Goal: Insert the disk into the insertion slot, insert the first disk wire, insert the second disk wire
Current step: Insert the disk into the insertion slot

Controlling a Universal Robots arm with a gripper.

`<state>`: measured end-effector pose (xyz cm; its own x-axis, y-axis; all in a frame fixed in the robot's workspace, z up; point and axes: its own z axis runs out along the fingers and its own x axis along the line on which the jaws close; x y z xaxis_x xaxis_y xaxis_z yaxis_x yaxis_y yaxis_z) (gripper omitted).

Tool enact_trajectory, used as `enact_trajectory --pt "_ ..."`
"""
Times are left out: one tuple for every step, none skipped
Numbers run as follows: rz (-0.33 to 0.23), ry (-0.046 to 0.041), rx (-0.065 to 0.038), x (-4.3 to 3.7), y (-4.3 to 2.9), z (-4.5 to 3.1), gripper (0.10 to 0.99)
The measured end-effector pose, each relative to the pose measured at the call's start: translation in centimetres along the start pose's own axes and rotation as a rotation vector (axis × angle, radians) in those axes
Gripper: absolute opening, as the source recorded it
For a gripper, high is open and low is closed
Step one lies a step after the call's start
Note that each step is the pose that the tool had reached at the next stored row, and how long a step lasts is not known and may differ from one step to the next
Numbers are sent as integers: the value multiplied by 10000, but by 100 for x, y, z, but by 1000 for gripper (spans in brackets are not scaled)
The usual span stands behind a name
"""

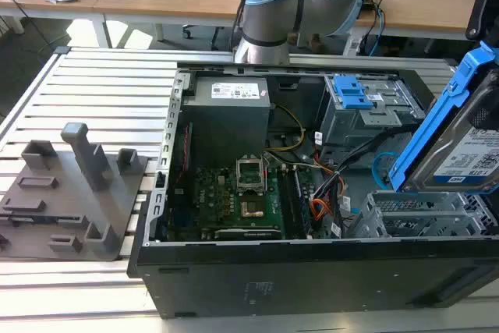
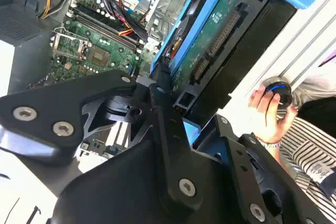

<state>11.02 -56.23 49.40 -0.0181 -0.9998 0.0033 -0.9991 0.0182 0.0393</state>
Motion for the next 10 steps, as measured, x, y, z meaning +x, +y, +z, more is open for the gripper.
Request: enact_trajectory --pt "0 1 -1 0 0 0 365" --pt "0 -1 0 0 -1 20 365" --pt "0 1 0 0 -1 32 365" --pt "0 0 0 0 -2 51 365" --pt "0 0 0 0 -3 68 365" --pt "0 0 0 0 -3 77 365" --pt "0 0 0 0 -3 89 365" --pt "0 0 0 0 -4 104 365" --pt "0 0 0 0 -5 121 365" --pt "-1 1 0 -1 -5 126 365"
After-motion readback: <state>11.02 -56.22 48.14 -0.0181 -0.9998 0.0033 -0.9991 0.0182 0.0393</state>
